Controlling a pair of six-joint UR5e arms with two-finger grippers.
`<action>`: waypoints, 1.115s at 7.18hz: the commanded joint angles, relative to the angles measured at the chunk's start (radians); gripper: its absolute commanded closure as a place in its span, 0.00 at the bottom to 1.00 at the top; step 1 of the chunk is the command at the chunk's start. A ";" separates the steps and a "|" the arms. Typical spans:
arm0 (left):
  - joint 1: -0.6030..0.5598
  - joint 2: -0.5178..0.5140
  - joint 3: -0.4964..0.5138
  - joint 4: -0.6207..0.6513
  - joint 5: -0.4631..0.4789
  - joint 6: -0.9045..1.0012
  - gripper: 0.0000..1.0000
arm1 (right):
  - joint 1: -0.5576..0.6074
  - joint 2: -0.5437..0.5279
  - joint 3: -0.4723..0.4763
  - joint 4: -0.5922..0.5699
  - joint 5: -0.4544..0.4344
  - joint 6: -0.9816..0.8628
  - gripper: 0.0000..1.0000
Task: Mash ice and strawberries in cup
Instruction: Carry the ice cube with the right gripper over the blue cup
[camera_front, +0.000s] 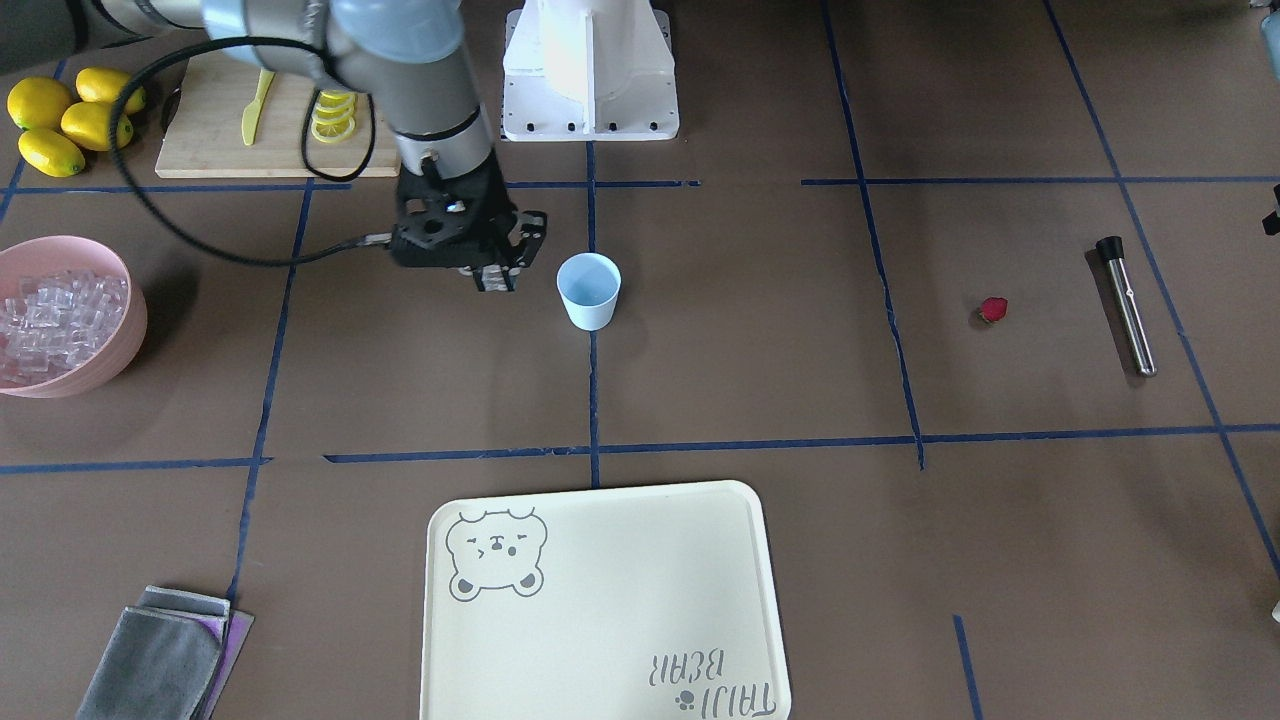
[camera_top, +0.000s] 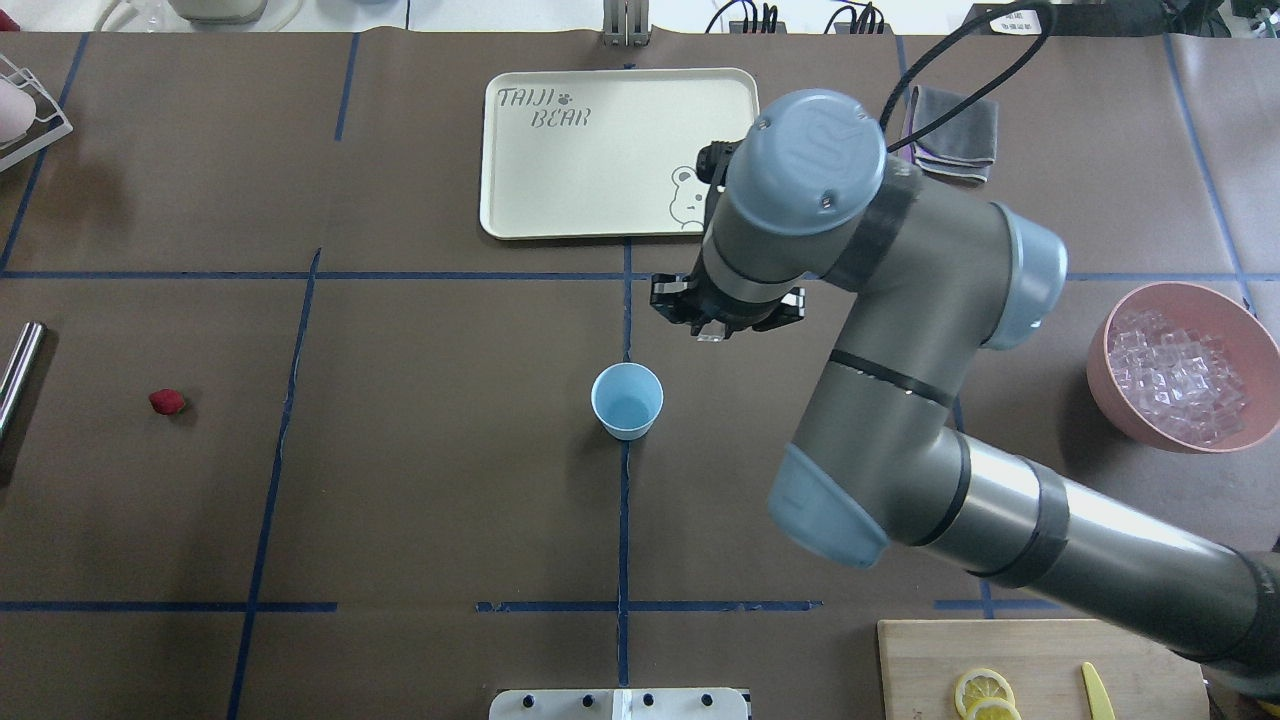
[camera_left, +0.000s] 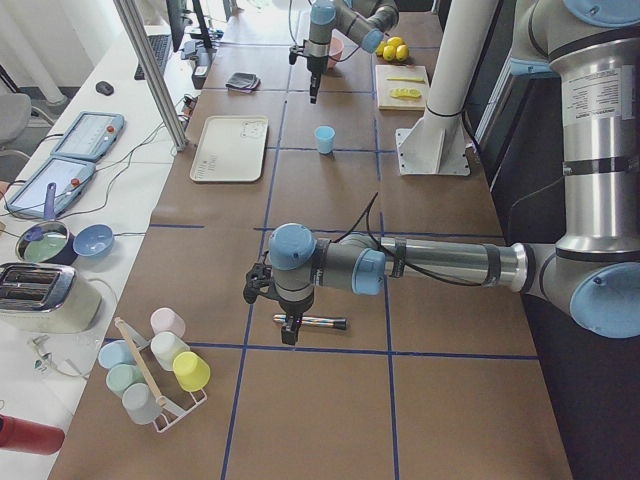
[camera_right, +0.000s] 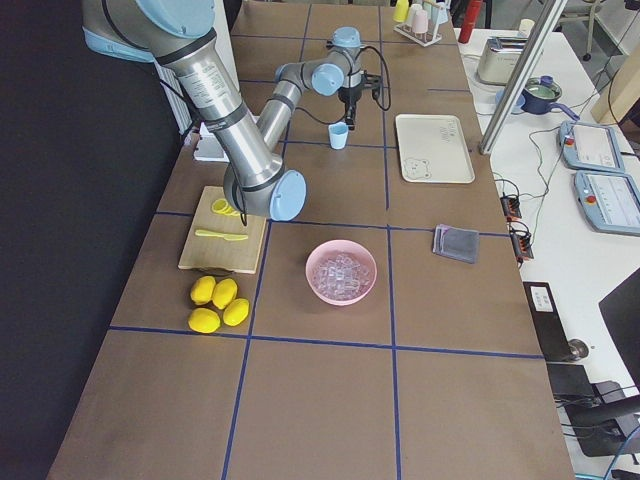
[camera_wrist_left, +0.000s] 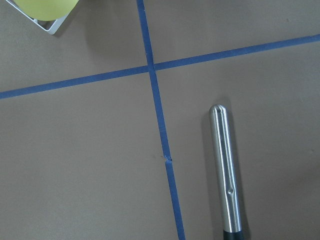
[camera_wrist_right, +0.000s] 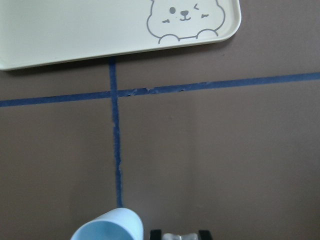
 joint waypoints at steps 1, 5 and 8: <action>0.000 -0.002 0.000 0.000 -0.002 0.000 0.00 | -0.137 0.106 -0.074 -0.059 -0.118 0.124 1.00; 0.000 -0.002 -0.003 0.000 -0.003 0.000 0.00 | -0.154 0.105 -0.151 -0.016 -0.176 0.126 0.99; 0.000 -0.002 -0.003 0.000 -0.003 0.000 0.00 | -0.147 0.103 -0.172 0.026 -0.190 0.125 0.71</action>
